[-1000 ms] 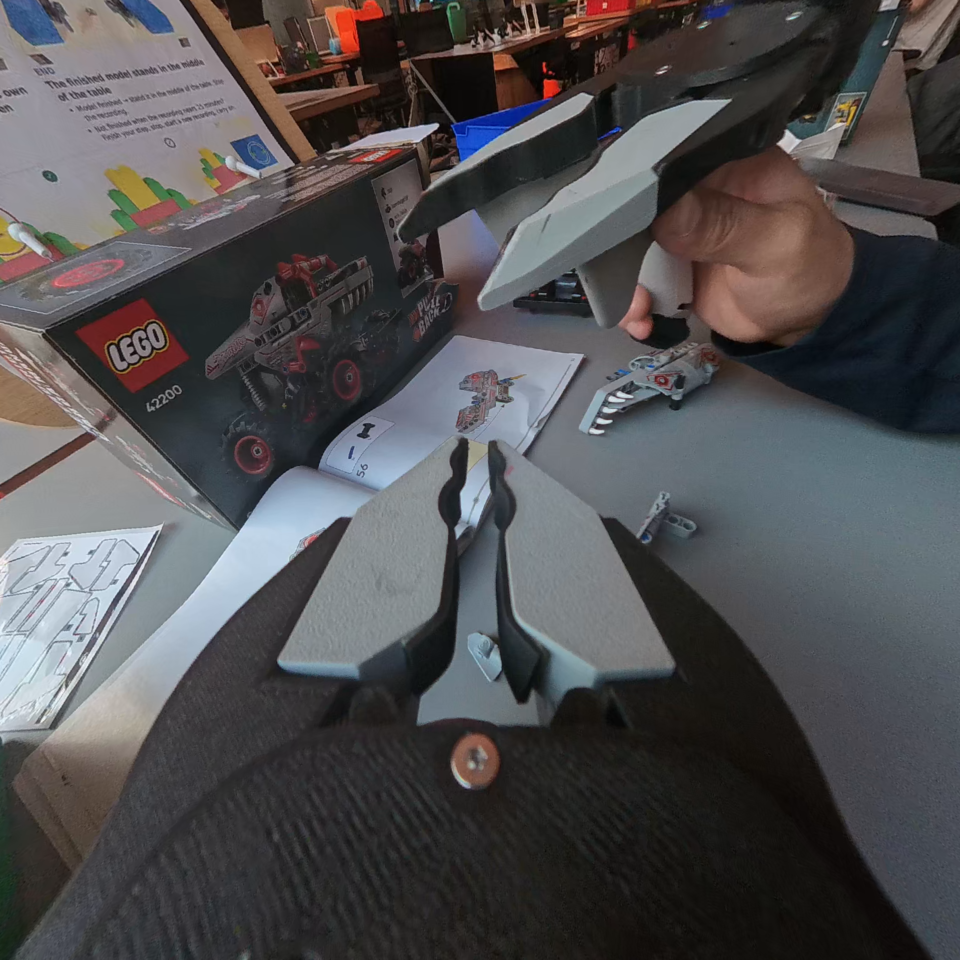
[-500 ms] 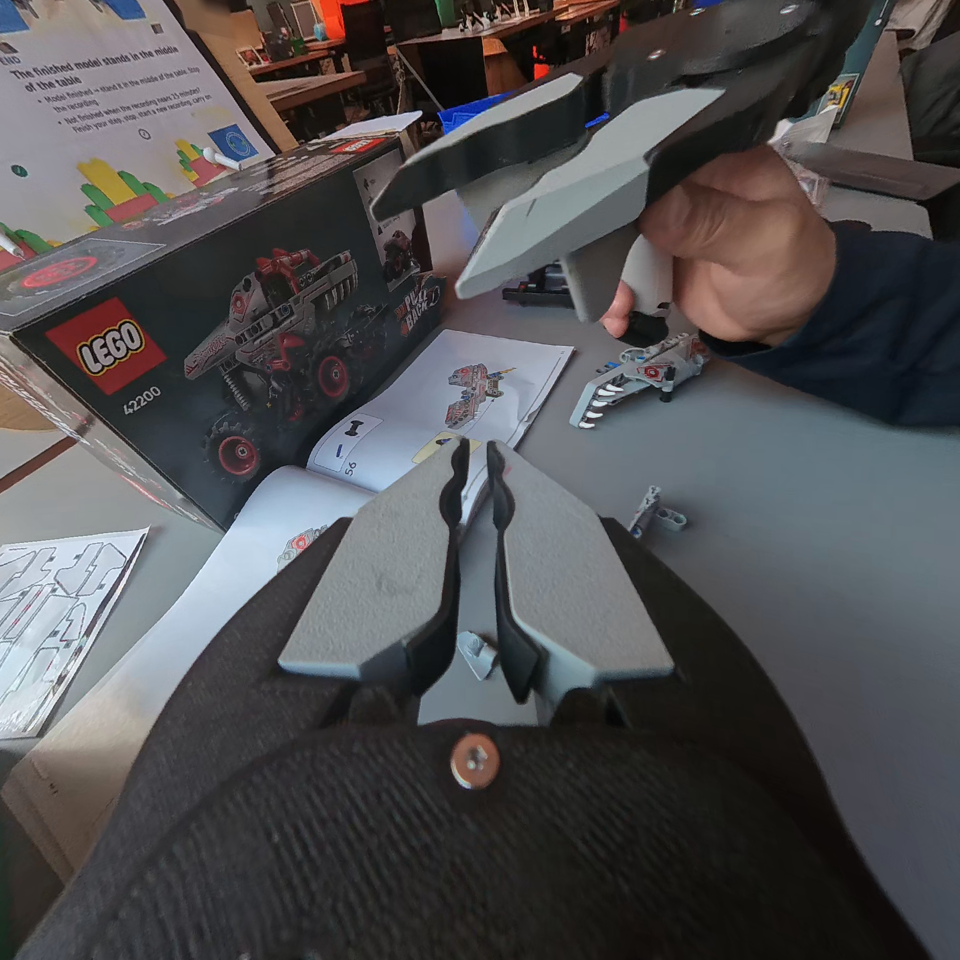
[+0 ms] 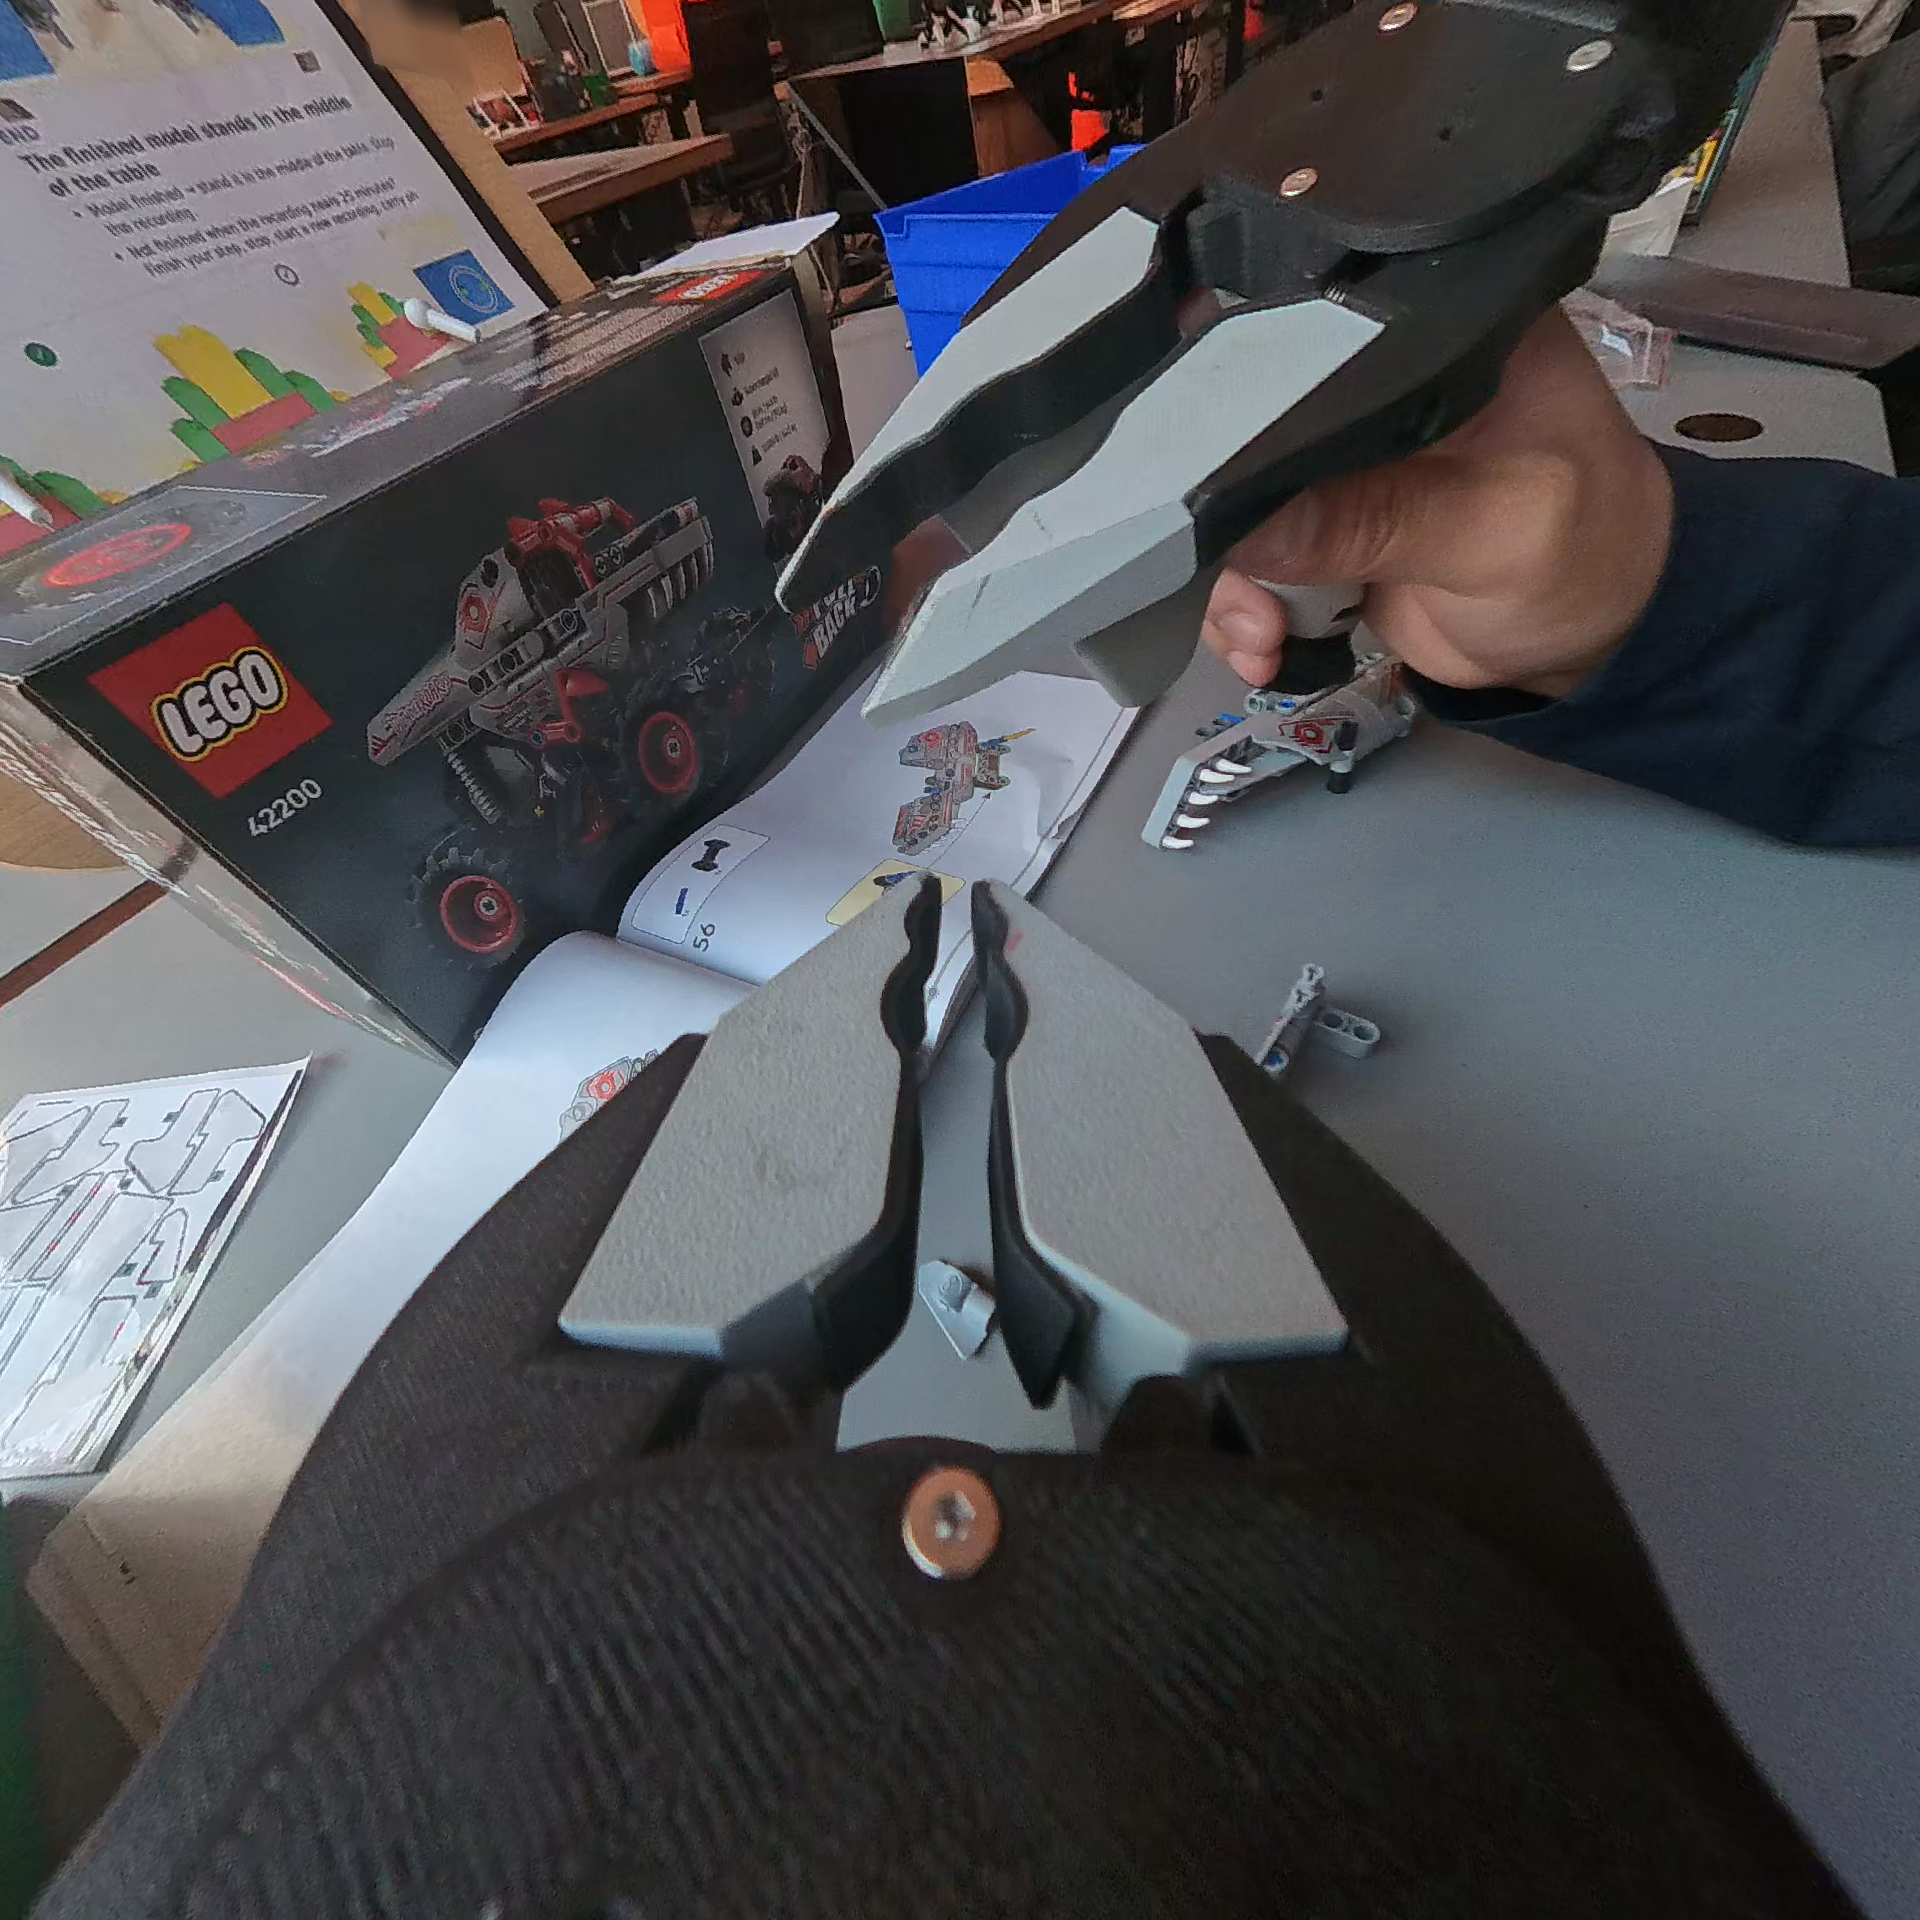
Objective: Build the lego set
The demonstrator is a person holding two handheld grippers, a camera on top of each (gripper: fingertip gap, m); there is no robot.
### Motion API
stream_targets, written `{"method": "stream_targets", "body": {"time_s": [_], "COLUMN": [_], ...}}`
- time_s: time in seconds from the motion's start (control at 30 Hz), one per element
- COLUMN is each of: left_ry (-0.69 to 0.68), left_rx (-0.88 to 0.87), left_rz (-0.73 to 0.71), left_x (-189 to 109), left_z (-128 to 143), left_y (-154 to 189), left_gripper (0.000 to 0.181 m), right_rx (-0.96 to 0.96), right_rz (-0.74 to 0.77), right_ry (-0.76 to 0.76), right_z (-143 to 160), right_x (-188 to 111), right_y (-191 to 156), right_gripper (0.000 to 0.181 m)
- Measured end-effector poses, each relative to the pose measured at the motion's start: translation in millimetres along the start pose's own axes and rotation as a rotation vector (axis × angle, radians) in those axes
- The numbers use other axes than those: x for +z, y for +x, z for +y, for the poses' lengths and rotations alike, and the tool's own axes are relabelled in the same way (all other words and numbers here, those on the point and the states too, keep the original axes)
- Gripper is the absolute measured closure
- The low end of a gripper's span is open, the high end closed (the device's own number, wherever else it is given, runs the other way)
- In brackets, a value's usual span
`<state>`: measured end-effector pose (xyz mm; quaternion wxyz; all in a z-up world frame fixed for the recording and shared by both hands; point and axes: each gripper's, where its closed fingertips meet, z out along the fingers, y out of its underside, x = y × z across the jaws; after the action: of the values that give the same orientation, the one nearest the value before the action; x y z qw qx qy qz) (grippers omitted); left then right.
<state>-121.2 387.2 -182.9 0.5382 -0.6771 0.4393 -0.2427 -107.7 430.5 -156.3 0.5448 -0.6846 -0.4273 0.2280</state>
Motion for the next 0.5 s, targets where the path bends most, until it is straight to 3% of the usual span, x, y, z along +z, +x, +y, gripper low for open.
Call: {"method": "stream_targets", "body": {"time_s": [0.5], "left_ry": [-0.019], "left_rx": [0.003], "left_rz": [0.009], "left_x": [4.0], "left_z": [4.3], "left_y": [3.3], "left_gripper": [0.178], "right_rx": [0.048], "right_rz": [-0.004], "right_ry": [0.012], "right_z": [-2.9], "right_x": [-6.3], "right_y": [3.4], "right_gripper": [0.154]}}
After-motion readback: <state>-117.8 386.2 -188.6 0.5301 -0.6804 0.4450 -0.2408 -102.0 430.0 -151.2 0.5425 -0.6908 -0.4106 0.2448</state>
